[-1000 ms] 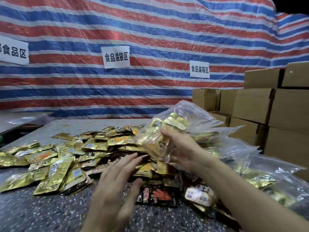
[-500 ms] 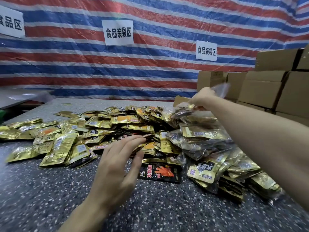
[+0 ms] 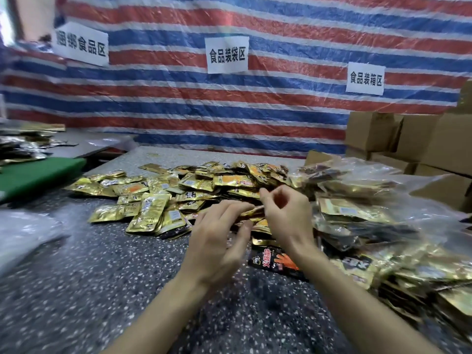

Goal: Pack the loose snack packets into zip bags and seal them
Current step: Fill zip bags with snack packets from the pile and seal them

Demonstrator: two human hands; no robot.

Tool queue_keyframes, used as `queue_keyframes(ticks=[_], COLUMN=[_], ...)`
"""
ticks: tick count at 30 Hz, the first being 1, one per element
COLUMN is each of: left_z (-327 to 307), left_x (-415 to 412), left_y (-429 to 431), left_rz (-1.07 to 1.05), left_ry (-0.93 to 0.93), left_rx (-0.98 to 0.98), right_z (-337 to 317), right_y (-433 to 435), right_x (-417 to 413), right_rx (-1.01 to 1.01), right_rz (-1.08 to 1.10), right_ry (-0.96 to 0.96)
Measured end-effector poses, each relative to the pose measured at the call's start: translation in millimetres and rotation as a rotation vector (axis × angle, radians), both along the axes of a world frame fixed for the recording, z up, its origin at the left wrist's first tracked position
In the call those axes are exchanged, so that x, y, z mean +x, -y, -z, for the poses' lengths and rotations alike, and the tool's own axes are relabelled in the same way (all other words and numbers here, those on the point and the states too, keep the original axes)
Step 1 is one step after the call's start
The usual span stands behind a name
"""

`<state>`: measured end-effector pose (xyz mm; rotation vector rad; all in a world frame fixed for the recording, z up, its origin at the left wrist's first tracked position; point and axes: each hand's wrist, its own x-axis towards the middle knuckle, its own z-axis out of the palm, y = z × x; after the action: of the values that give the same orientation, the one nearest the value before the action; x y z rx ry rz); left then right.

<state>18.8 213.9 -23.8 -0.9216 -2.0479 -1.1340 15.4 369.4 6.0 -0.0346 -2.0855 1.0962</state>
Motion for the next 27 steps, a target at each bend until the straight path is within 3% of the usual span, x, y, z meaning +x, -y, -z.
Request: queue_keyframes(ticks=[4,8,13,18,21,27], left_z=[-8.4,-14.1,-10.4,17.0,26.3,5.8], left_x=[-9.7,-27.9,-68.0,-80.4,-81.8,-87.0], left_y=[23.9,80.6,174.6,245.2,264.5,275.7], left_rz=[-0.077,-0.235,-0.784,-1.179,-1.211,-1.049], left_ry=[0.005,-0.018,0.4,0.673,0.638,0.667], left_rx=[0.047,-0.068,-0.325,-0.664,-0.582,-0.451], right_z=[51.1,59.1,54.0,53.2,52.1,49.5], right_y=[9.2,6.1,10.7,11.1,10.6,8.4], right_x=[7.0,7.1,12.2,14.7,15.2,15.8], right_rx=[-0.006,0.025,0.021,-0.03,-0.052,-0.092], right_rz=[-0.102,-0.189,-0.211,-0.257,-0.278,-0.293], right_ry=[-0.057,-0.042,-0.019,-0.011,-0.016,-0.011])
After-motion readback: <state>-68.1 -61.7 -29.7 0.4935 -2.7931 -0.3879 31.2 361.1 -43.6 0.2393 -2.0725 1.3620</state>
